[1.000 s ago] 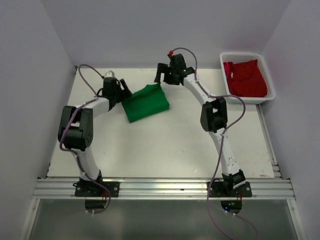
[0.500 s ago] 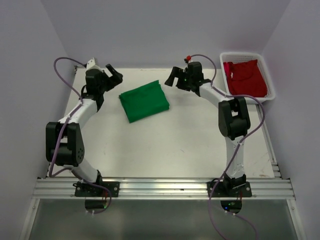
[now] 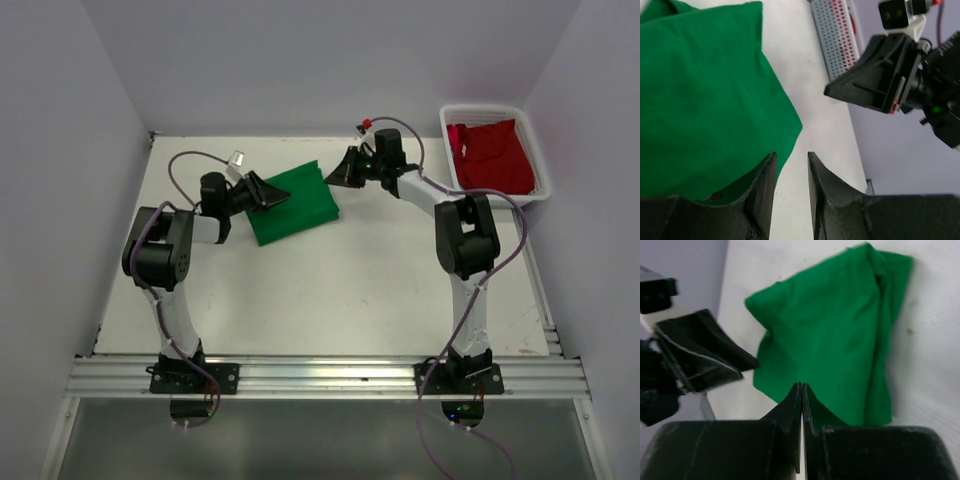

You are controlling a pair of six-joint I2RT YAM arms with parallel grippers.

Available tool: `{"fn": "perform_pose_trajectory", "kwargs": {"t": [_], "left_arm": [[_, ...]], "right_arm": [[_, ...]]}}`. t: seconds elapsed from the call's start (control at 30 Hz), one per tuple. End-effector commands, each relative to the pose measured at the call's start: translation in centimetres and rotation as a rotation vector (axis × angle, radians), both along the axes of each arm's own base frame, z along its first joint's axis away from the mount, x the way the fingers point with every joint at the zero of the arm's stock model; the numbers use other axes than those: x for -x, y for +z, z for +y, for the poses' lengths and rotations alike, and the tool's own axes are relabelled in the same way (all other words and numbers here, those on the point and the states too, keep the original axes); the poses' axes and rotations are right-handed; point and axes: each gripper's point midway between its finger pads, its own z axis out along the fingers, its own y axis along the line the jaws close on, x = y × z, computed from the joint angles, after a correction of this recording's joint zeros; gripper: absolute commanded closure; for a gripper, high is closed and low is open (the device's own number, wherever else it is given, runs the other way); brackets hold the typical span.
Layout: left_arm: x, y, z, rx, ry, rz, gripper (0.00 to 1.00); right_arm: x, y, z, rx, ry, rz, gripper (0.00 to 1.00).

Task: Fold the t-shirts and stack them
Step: Smooth out wrinkles on the folded tshirt

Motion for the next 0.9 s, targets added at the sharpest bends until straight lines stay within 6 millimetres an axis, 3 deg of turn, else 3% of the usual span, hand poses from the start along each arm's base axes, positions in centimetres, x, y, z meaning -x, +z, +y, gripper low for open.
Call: {"fn": "perform_pose_trajectory", "kwargs": {"t": [0.0,0.03,0.07,0.13,0.17,0.2,0.23,0.27,0.3,0.33,0.37,0.43,0.53,0.63,0.67,0.87], "left_arm": [[0.4,4.7,-3.2,0.196,-0.189,-0.162,0.66],[0.2,4.7,-3.7,0.215,-0.201,-0.162,0.66],[-0.6,5.3,-4.1,0.23,-0.207,-0.185,0.66],[-2.0,3.3,-4.4,0.258,-0.186,-0.119,0.66],[-2.8,3.4,-4.5,0.272,-0.179,-0.12,0.66],[-3.6,1.8,-4.4,0.285,-0.149,-0.067,0.66],[-4.1,1.1,-4.3,0.284,-0.133,-0.044,0.67],[-4.7,0.8,-4.2,0.278,-0.118,-0.041,0.67],[-5.5,-0.8,-3.9,0.257,-0.071,0.013,0.67],[-5.8,-1.4,-3.8,0.245,-0.048,0.033,0.67],[-6.1,-1.8,-3.6,0.238,-0.031,0.042,0.67],[-6.7,-3.6,-2.9,0.223,0.025,0.113,0.67],[-7.2,-7.3,-1.6,0.188,0.121,0.28,0.7],[-7.4,-8.7,-1.4,0.134,0.118,0.317,0.73],[-6.8,-9.9,-1.1,0.104,0.129,0.378,0.74],[-4.5,-12.6,-0.6,-0.01,0.111,0.459,0.77]], "right_arm": [[-0.5,4.5,4.2,-0.265,0.202,-0.017,1.0],[-1.5,3.9,4.9,-0.318,0.192,0.038,1.0],[-2.2,4.6,5.4,-0.356,0.198,0.01,1.0],[-3.5,5.4,6.1,-0.406,0.198,0.007,1.0],[-4.1,4.2,6.5,-0.436,0.181,0.06,1.0],[-4.6,3.8,6.6,-0.446,0.173,0.077,1.0],[-5.4,4.5,6.8,-0.458,0.16,0.067,1.0],[-5.8,3.0,7.0,-0.445,0.147,0.085,1.0],[-6.0,1.8,7.0,-0.417,0.125,0.129,1.0],[-6.8,1.9,7.1,-0.382,0.114,0.084,1.0],[-6.6,-0.3,7.1,-0.338,0.097,0.147,1.0],[-6.8,-1.3,7.2,-0.276,0.097,0.125,1.0],[-6.1,-5.0,6.7,-0.159,0.059,0.182,1.0],[-4.7,-6.9,6.7,-0.062,0.078,0.178,1.0],[-4.0,-7.7,6.5,-0.026,0.079,0.196,1.0],[-0.1,-11.3,5.4,0.216,0.076,0.2,1.0]]}}
